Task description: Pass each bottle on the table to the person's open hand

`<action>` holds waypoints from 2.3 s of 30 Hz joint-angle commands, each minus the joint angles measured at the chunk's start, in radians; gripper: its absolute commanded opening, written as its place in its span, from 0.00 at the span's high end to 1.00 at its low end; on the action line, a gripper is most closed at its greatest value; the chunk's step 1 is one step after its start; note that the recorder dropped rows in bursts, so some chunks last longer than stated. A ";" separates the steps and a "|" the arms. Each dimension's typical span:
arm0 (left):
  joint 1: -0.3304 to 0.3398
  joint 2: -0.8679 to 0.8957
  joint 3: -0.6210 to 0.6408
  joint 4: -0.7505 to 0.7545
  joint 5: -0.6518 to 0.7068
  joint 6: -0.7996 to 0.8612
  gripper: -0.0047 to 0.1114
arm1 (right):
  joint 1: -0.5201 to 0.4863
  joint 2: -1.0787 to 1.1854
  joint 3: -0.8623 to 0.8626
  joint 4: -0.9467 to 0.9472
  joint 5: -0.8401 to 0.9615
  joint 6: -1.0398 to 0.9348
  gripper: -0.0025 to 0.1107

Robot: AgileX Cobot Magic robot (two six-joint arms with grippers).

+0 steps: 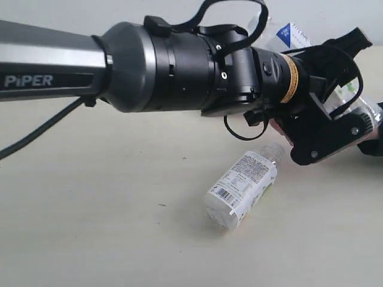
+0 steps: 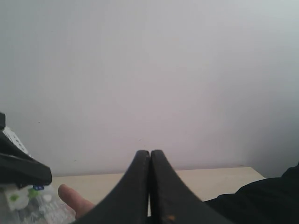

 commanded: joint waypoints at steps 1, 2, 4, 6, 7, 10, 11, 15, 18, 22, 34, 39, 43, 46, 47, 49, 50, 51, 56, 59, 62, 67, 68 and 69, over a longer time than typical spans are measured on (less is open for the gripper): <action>-0.007 0.037 -0.006 0.005 0.006 0.008 0.96 | -0.005 -0.005 0.004 -0.004 -0.007 -0.003 0.98; -0.010 0.042 -0.006 0.005 0.005 0.006 0.96 | -0.005 -0.005 0.004 -0.004 -0.007 -0.003 0.98; -0.016 0.059 -0.006 0.005 0.005 0.006 0.96 | -0.005 -0.005 0.004 -0.004 -0.007 -0.003 0.98; -0.023 0.073 -0.006 0.002 0.005 0.006 0.96 | -0.005 -0.005 0.004 -0.004 -0.007 -0.003 0.98; -0.025 0.075 -0.006 0.000 0.002 0.006 0.96 | -0.005 -0.005 0.004 -0.004 -0.007 -0.003 0.98; -0.030 0.090 -0.006 -0.010 -0.017 0.002 0.96 | -0.005 -0.005 0.004 -0.004 -0.007 -0.003 0.98; -0.030 0.092 -0.006 -0.010 -0.018 0.002 0.96 | -0.005 -0.005 0.004 -0.004 -0.007 -0.003 0.98; -0.030 0.094 -0.006 -0.010 -0.016 -0.047 0.96 | -0.005 -0.005 0.004 -0.004 -0.007 -0.003 0.98; -0.026 0.094 -0.006 -0.010 -0.016 -0.059 0.96 | -0.005 -0.005 0.004 -0.004 -0.007 -0.003 0.98; -0.026 0.094 -0.006 -0.010 -0.016 -0.059 0.91 | -0.005 -0.005 0.004 -0.004 -0.007 -0.003 0.98; -0.026 0.094 -0.006 -0.010 -0.016 -0.082 0.26 | -0.005 -0.005 0.004 -0.004 -0.007 -0.003 0.98; -0.026 0.085 -0.006 0.006 -0.016 -0.082 0.26 | -0.005 -0.005 0.004 -0.004 -0.007 -0.003 0.98; -0.034 0.051 -0.006 0.002 0.019 -0.082 0.26 | -0.005 -0.005 0.004 -0.004 -0.007 -0.003 0.98; -0.039 0.013 -0.006 0.001 0.066 -0.082 0.26 | -0.005 -0.005 0.004 -0.004 -0.007 -0.003 0.98; -0.041 0.001 -0.006 -0.002 0.088 -0.093 0.26 | -0.005 -0.005 0.004 -0.004 -0.007 -0.003 0.98; -0.041 -0.031 -0.006 -0.002 0.153 -0.126 0.26 | -0.005 -0.005 0.004 -0.002 -0.007 -0.003 0.98; -0.041 -0.046 -0.006 -0.002 0.184 -0.130 0.26 | -0.005 -0.005 0.004 -0.002 -0.007 -0.003 0.98; -0.041 -0.058 -0.006 -0.002 0.219 -0.132 0.26 | -0.005 -0.005 0.004 -0.002 -0.007 -0.003 0.98; -0.043 -0.129 -0.006 -0.002 0.376 -0.258 0.26 | -0.005 -0.005 0.004 -0.004 -0.007 -0.003 0.98; -0.054 -0.170 -0.006 -0.002 0.517 -0.272 0.26 | -0.005 -0.005 0.004 -0.004 -0.007 -0.003 0.98; -0.066 -0.218 -0.006 -0.002 0.648 -0.424 0.26 | -0.005 -0.005 0.004 -0.004 -0.007 -0.003 0.98; -0.059 -0.304 -0.006 0.012 0.789 -0.701 0.30 | -0.005 -0.005 0.004 -0.004 -0.007 -0.003 0.98; -0.055 -0.317 -0.006 0.018 0.806 -0.732 0.32 | -0.005 -0.005 0.004 -0.004 -0.007 -0.003 0.98; -0.050 -0.329 -0.006 0.018 0.822 -0.767 0.36 | -0.005 -0.005 0.004 -0.004 -0.007 -0.003 0.98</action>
